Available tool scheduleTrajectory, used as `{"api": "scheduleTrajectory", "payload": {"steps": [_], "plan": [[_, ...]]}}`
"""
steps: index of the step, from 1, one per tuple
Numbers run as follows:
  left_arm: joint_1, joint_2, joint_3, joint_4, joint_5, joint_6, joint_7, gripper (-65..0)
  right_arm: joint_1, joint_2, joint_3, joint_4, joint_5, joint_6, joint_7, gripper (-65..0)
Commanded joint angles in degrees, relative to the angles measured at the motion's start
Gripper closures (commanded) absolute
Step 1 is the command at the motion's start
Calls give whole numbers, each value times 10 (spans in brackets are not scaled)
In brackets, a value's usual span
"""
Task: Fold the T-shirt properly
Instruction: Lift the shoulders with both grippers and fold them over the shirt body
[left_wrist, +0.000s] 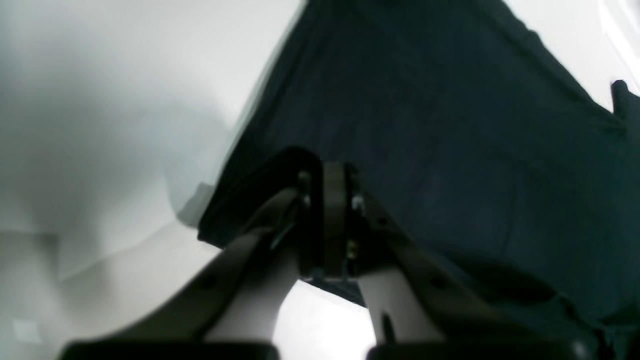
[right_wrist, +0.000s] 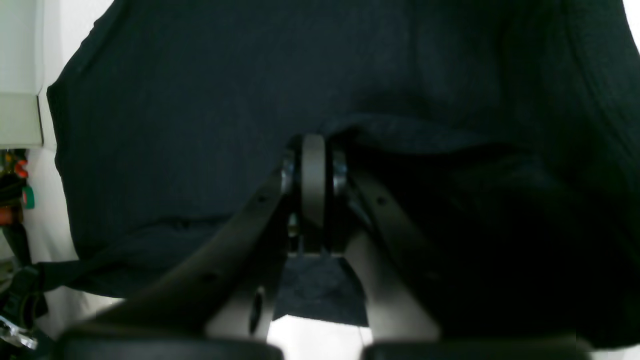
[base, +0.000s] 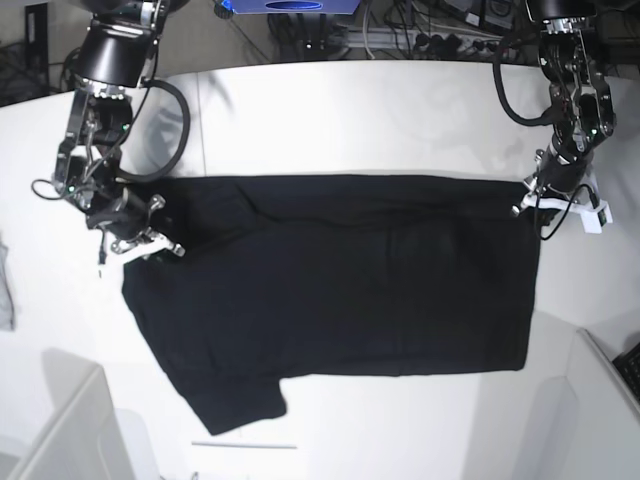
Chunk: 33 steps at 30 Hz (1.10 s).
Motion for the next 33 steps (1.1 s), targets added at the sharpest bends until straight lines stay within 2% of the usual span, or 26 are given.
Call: {"api": "scheduleTrajectory", "payload": {"steps": [1,14,29,30,31,33], "plan": [[-3,-9,-4,7,-1,0,-11,0,19,6,1,3,10,3,10,0],[-57,-11,3,-58,-1,1,-10,0,65,5,0,-60,10,3,19,0],[-79,-11,-3,-71,13,1,-10,0,66,6,0,-69,10,3,25,0],[-80,-11,-3,-71,13,1,-10,-35,66,6,1,-69,10,3,25,0],[-82,-11,-3,-71,13,1,-10,-79,66,6,1,-69,10,3,26,-32],[-92,-11,-3,-72,13,1,-10,-160,66,6,1,-68,10,3,30,-135]]}}
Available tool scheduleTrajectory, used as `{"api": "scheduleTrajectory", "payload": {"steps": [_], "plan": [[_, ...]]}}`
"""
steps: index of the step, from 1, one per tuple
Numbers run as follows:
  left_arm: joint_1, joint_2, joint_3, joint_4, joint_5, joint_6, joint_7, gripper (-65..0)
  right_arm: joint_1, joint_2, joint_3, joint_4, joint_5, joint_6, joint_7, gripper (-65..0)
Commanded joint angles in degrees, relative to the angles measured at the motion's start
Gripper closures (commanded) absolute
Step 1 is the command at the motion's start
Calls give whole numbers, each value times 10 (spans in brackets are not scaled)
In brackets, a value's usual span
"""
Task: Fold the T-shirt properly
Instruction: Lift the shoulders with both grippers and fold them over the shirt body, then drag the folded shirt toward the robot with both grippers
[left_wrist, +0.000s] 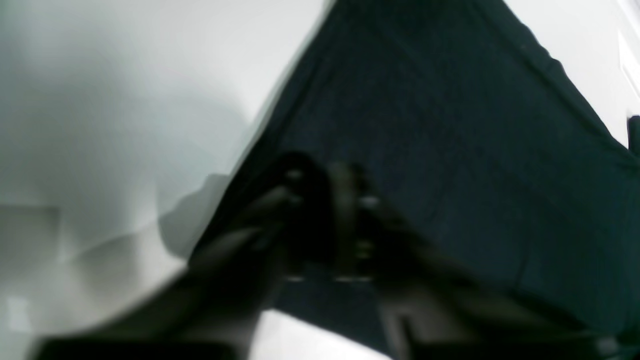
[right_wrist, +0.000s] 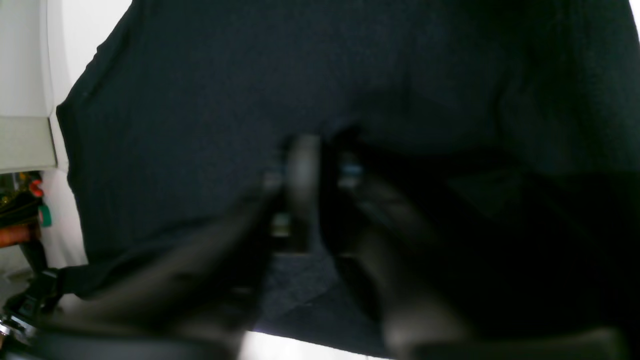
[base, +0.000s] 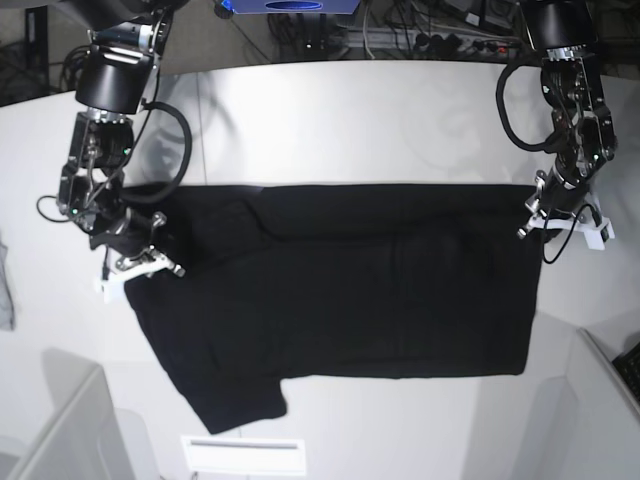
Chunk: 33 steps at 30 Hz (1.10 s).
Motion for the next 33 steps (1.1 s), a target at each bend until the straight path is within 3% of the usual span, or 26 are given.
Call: {"api": "scheduleTrajectory", "payload": {"steps": [1,4,9,12,14,17,21,24,28,30,33], "plan": [[-14,-11,-5,9,-2,-2,-14,-207,12,6,3,14,10,3,10,-183],[-20,-11,-5,7,-2,-2,-14,-336,11,6,7,15,10,3,10,-249],[-36,-11,-5,6,-2,-2,-14,-467,-3,6,9,37,10,-2,22,-249],[-33,-11,-8,21,-8,-3,-15,-472,-48,2,9,106,10,-60,82,-249],[-2,-8,-41,46,-8,-4,-15,-472,-94,0,6,167,11,-120,141,-255],[43,16,-100,88,-9,-7,-16,-479,-151,0,6,224,15,-175,190,-258],[87,50,-169,115,-8,-75,-16,-472,-201,-3,9,263,17,-205,198,-324],[106,70,-203,113,-4,-117,-16,-472,-235,-34,22,283,17,-209,199,-387],[115,89,-216,92,-4,-150,-15,-472,-262,-106,81,298,17,-205,199,-422],[116,89,-216,73,-4,-154,-16,-472,-270,-126,96,299,17,-185,198,-429],[111,89,-212,51,-4,-155,-17,-472,-277,-129,99,294,17,-146,198,-428]]}}
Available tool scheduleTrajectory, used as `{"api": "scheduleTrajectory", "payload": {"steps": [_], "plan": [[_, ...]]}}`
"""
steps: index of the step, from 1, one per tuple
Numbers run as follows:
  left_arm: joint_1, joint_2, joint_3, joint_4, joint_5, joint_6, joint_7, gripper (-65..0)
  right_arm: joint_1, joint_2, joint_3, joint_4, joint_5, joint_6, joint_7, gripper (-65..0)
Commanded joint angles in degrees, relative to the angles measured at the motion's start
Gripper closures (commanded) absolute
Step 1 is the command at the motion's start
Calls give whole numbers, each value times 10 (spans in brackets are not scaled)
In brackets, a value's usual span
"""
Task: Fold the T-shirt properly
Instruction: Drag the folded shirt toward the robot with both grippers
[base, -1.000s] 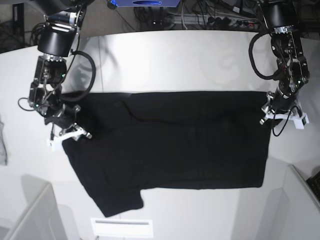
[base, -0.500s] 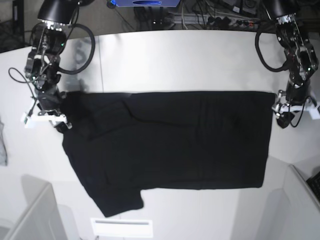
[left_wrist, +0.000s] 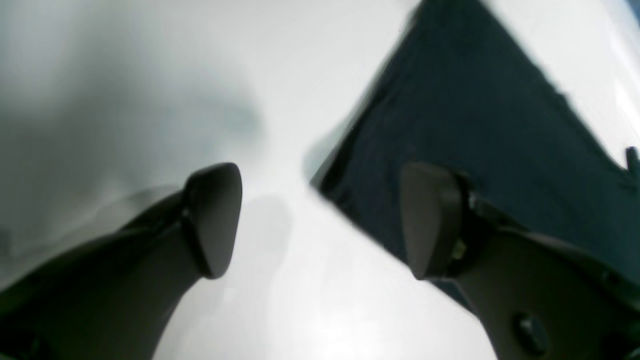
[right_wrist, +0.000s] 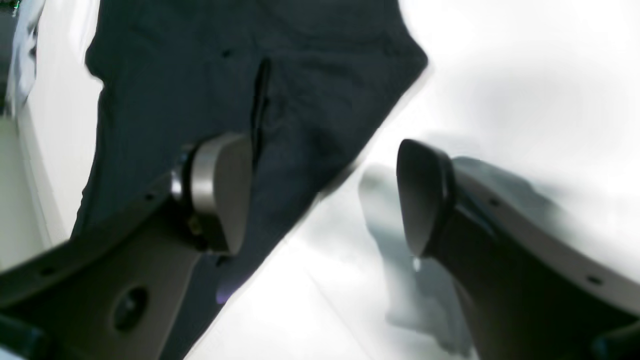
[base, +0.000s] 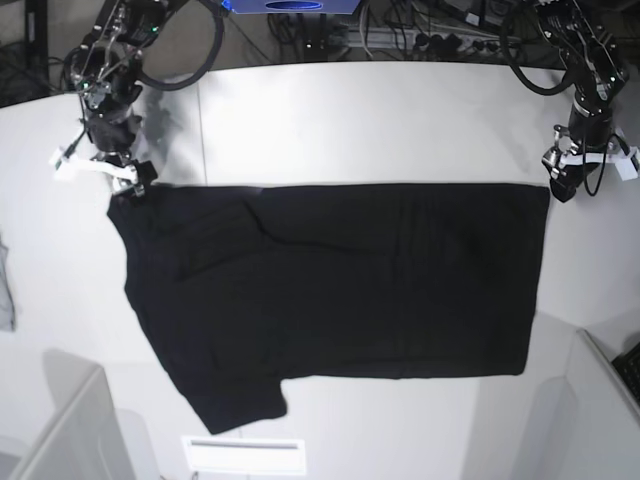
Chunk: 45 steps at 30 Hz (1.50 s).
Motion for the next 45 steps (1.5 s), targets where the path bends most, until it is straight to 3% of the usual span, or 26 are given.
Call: {"api": "scheduleTrajectory", "payload": {"steps": [1,16,21,28,31,33,35,39,43,45], "plan": [[-5,-10,1,1,-6,-5,-12,-472,4,1,3,4,6,15,9,-428],[-93,-10,18,-125,-5,-5,-11,-472,69,1,47,-113,6,16,9,-426],[-99,-13,61,-142,-5,-5,-13,-471,85,8,46,-142,6,16,9,-426],[-99,-12,66,-143,-5,-5,-13,-469,105,10,46,-188,4,17,9,-426],[-99,-12,66,-143,-5,-5,-13,-411,107,10,46,-198,4,17,9,-425],[-99,-12,66,-143,-5,-5,-13,-321,107,10,46,-200,4,17,9,-417],[-99,-12,66,-143,-5,-5,-12,-221,107,10,46,-200,3,17,9,-371],[-99,-12,66,-143,-5,-5,-11,-18,107,11,47,-200,2,17,15,-212],[-99,-14,66,-143,-5,-5,-10,0,105,26,47,-204,6,17,26,0],[-96,-23,67,-143,-5,-4,-10,0,103,26,47,-203,6,17,26,0]]}}
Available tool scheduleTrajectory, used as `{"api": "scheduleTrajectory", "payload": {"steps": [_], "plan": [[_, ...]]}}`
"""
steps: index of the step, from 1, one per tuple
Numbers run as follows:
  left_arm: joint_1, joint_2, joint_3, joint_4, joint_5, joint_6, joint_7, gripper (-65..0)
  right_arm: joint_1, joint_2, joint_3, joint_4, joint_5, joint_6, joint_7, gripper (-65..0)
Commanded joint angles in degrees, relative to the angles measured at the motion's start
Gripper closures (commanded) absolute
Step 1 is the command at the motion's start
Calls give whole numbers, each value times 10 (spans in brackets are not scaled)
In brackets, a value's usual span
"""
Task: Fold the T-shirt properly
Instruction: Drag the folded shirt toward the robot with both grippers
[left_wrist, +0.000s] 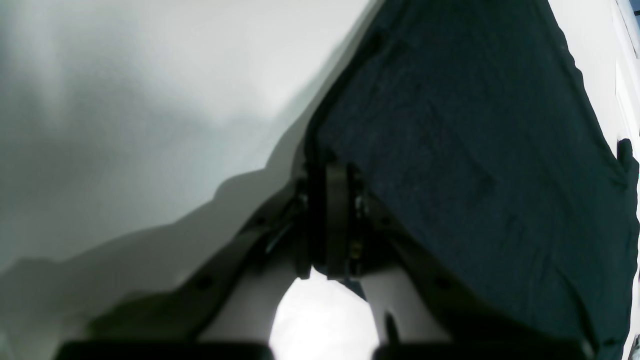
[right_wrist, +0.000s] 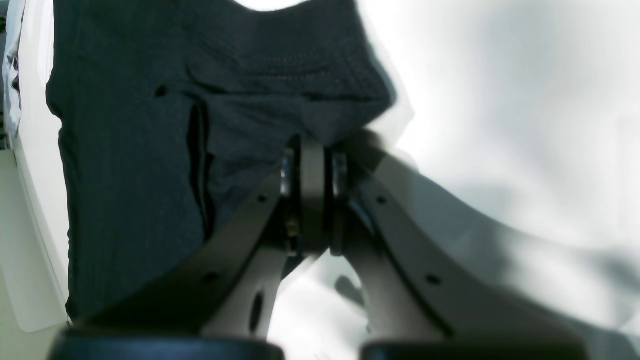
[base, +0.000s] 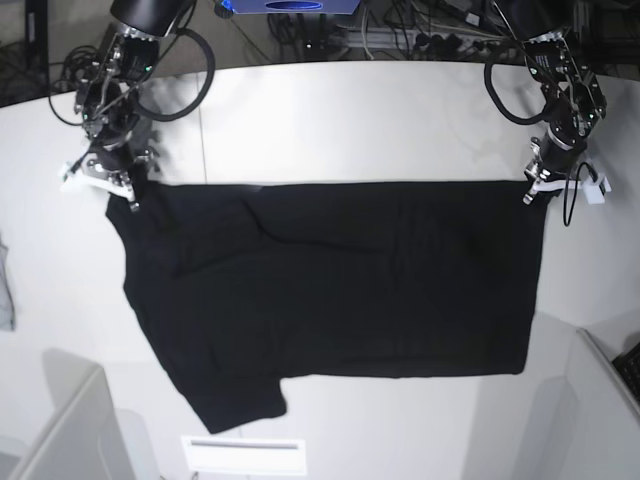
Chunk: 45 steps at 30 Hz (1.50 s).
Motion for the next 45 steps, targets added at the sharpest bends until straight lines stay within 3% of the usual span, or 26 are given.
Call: {"api": "scheduleTrajectory", "payload": {"steps": [1,16,45], "plan": [[4,-14,-2,7,0,0,-2,0,-6,3,1,6,-8,-9,-1,0],[80,-27,-2,58,-1,0,-2,0,-77,3,1,94,-8,-9,-2,0],[229,-27,-7,166,-3,0,-1,0,-212,-1,1,155,-7,-10,-2,0]]}}
